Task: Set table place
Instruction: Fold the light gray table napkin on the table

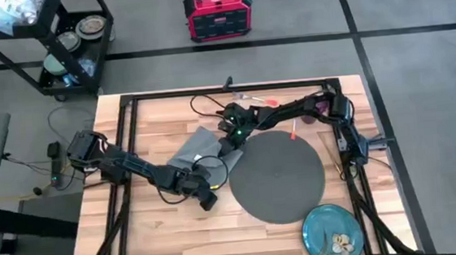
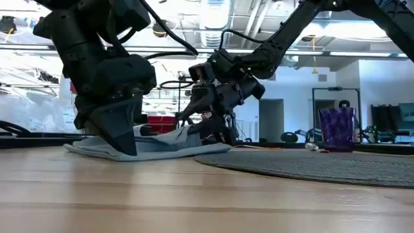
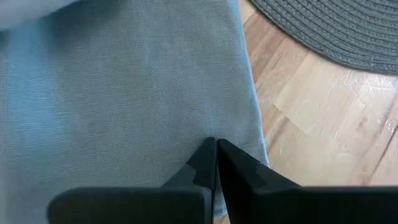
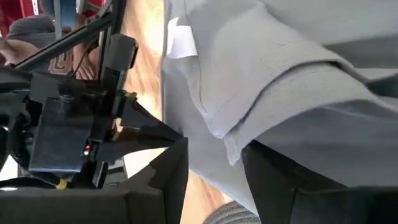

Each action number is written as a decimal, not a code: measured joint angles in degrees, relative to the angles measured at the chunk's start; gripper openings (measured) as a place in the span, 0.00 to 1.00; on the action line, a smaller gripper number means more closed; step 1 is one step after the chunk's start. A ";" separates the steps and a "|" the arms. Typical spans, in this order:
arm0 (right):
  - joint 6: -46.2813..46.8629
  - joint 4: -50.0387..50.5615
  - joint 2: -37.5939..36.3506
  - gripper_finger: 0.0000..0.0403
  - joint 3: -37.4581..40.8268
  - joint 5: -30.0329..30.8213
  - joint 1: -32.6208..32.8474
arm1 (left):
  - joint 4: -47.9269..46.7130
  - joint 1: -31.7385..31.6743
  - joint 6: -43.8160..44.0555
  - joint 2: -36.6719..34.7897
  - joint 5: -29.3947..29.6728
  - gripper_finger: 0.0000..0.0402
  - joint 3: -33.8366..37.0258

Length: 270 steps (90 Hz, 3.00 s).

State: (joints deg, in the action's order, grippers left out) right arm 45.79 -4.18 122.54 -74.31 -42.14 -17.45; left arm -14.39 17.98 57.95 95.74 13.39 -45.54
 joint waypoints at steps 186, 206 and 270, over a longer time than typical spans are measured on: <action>-24.88 24.65 -1.78 0.00 -2.07 4.86 0.27 | 1.70 -2.31 -11.01 -3.78 -2.58 0.00 -1.68; -25.01 24.48 0.26 0.00 -2.26 3.66 0.18 | 1.95 -6.42 -15.72 -3.85 -2.36 0.00 -1.77; -26.25 25.20 0.41 0.00 -2.16 2.85 0.50 | 2.71 -18.57 -23.94 -2.30 -6.99 0.00 -0.59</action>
State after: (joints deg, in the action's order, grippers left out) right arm 19.53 21.01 122.96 -76.47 -39.29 -16.96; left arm -11.69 -0.59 34.01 93.44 6.40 -46.13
